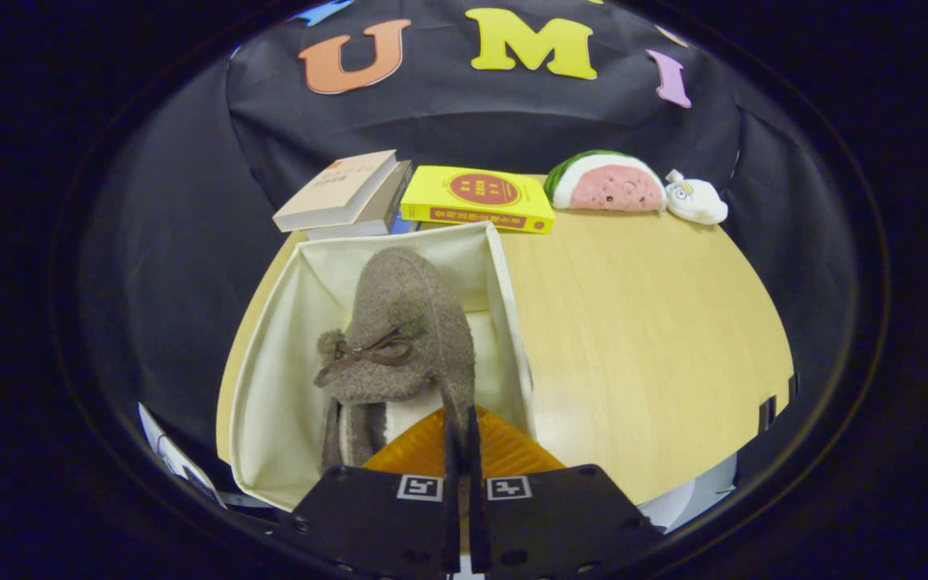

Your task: Open the storage box then place both shoes into the box .Put the left shoe in first, then the right shoe, with the right side of both shoes facing outward in a uniform manner.

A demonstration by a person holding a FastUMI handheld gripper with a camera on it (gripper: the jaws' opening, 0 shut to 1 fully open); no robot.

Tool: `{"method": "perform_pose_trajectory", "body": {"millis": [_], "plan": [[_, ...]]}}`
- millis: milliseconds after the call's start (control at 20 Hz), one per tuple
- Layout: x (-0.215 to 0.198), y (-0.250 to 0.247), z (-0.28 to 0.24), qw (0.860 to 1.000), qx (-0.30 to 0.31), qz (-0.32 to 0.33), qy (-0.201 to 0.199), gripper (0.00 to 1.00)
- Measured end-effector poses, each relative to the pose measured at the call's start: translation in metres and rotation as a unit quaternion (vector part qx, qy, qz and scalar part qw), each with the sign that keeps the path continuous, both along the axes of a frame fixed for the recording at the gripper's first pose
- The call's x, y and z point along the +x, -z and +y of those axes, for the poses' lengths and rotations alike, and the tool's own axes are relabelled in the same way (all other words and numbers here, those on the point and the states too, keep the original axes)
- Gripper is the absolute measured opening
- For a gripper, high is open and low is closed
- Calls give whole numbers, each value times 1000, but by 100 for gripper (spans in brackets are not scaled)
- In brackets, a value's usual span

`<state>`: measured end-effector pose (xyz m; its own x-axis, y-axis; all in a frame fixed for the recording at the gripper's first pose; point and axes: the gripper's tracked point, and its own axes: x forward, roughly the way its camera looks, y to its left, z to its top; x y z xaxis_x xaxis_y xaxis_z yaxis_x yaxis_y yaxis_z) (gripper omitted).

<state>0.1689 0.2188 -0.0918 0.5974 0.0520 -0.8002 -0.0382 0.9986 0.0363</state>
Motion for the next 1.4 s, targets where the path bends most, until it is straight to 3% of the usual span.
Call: {"method": "perform_pose_trajectory", "body": {"millis": [100,250,450,500,600,700,900,1050,1200,1400], "plan": [[-2,-2,7,1000,6,-12,-12,9],[-8,-14,6,999,2,-34,-19,29],[-13,-40,0,996,0,-82,-26,42],[-15,-47,-2,995,2,-93,-28,49],[-19,-62,-10,992,3,-122,-26,61],[-21,-78,-20,988,3,-153,-26,62],[-33,-108,-46,976,2,-216,-17,85],[-43,-126,-68,966,3,-258,-8,88],[-52,-141,-96,953,-1,-302,-3,98],[-67,-162,-139,931,-12,-365,12,98]]}}
